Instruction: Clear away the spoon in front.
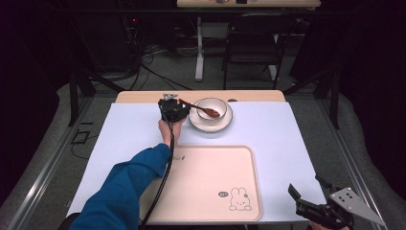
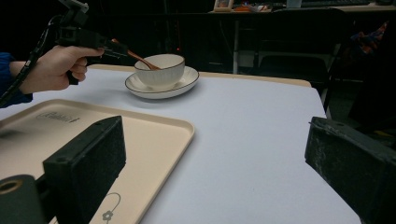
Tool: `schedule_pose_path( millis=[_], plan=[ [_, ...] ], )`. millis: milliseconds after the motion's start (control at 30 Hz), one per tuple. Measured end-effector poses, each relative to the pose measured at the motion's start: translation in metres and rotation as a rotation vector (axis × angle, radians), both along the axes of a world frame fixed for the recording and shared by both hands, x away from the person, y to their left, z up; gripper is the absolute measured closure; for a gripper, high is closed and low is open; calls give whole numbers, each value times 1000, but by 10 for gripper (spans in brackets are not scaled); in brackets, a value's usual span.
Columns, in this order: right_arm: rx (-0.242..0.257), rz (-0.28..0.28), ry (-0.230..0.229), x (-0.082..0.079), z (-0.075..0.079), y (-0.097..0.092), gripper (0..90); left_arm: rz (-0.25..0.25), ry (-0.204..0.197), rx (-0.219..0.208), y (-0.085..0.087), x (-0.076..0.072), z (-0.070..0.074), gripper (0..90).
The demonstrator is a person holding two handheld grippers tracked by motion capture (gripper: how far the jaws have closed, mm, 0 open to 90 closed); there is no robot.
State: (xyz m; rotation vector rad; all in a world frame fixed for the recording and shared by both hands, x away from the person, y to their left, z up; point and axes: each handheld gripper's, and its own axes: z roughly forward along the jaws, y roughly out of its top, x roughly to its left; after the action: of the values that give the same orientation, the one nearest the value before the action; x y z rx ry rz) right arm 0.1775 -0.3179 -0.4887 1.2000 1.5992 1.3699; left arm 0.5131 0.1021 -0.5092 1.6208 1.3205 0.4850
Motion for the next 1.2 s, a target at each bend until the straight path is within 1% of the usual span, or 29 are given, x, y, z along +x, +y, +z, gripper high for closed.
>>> schedule_pose_path(
  millis=[67,200,267,333,400,500,533,600,700,733,800,833,867,900,933,967,1067,1200],
  plan=[
    [0,0,0,0,0,0,43,-1,-11,7,-2,0,2,569],
    [-1,-1,-1,0,0,0,43,9,-38,-7,-4,1,3,596],
    [-2,0,0,0,0,0,43,18,-34,-14,-4,2,3,601],
    [-3,0,-1,0,0,0,43,19,-32,-9,-5,4,2,600],
    [0,-1,0,0,0,0,43,33,-35,-10,-6,6,2,598],
    [-2,-2,-1,0,0,0,43,36,-34,-18,-6,9,2,574],
    [-2,-1,-1,0,0,0,43,38,-32,-15,-7,10,2,551],
    [-2,-1,-2,0,0,0,43,32,-27,-17,-7,12,2,532],
    [-4,1,-3,0,0,0,43,39,-34,-7,-9,14,2,524],
    [-3,0,-3,0,0,0,43,38,-30,-10,-9,15,2,525],
    [-4,-2,-3,0,0,0,43,48,-21,5,-10,16,0,543],
    [-2,-2,-2,0,0,0,43,47,-19,5,-10,16,0,551],
    [-4,0,-3,0,0,0,43,58,-36,17,-11,17,1,573],
    [-4,0,-3,0,0,0,43,58,-36,17,-11,17,1,586],
    [-4,-1,-3,0,0,0,43,64,-43,31,-12,17,2,586],
    [-2,-2,-2,0,0,0,43,58,-39,32,-12,17,2,590],
    [-6,1,-3,0,0,0,43,61,-39,34,-12,18,3,598],
    [-5,0,-3,0,0,0,43,58,-38,26,-13,19,3,606]
  ],
)
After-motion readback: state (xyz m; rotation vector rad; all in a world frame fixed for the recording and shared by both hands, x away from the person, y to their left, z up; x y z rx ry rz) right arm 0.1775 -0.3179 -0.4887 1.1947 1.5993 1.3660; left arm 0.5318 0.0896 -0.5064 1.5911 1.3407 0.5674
